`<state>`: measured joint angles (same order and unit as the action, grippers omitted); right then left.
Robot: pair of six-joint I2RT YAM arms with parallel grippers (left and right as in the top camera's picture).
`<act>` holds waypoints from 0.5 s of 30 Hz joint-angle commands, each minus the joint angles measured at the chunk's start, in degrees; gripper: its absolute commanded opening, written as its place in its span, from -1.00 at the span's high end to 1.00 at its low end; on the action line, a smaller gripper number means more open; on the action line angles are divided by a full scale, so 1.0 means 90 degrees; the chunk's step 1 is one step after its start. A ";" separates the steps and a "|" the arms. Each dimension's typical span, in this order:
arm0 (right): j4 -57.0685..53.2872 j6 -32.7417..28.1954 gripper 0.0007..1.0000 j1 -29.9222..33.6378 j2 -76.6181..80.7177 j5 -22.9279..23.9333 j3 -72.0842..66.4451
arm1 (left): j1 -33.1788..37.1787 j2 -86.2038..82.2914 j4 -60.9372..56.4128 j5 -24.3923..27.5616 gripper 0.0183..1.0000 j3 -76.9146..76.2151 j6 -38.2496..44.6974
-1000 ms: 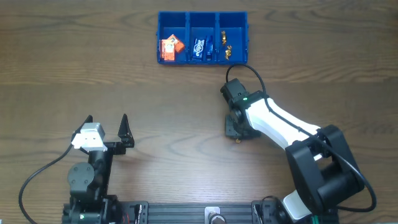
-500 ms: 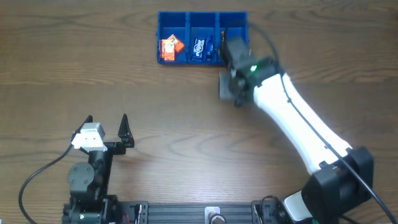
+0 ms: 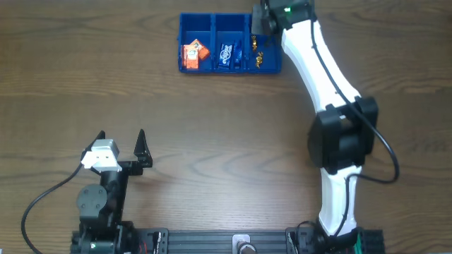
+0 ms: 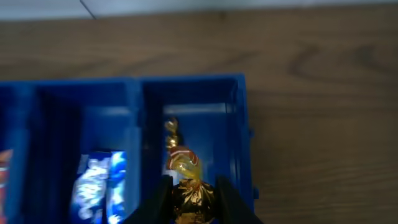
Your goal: Sort Candies Into Trays
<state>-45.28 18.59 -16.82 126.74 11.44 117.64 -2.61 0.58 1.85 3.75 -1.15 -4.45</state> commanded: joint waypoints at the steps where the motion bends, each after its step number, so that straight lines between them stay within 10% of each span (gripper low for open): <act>1: 0.0109 -0.0100 0.31 0.0131 0.0148 0.0066 0.0078 | 0.0039 -0.0041 0.0262 0.0036 -1.00 0.0097 0.0022; 15: -0.0357 -0.1047 -0.43 0.0270 -0.1603 -0.0068 -0.0041 | 0.0039 -0.0041 0.0262 0.0039 -1.00 0.0097 0.0022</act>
<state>-48.42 14.81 -14.96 124.11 9.98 117.54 -2.61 0.58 1.85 3.75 -1.15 -4.45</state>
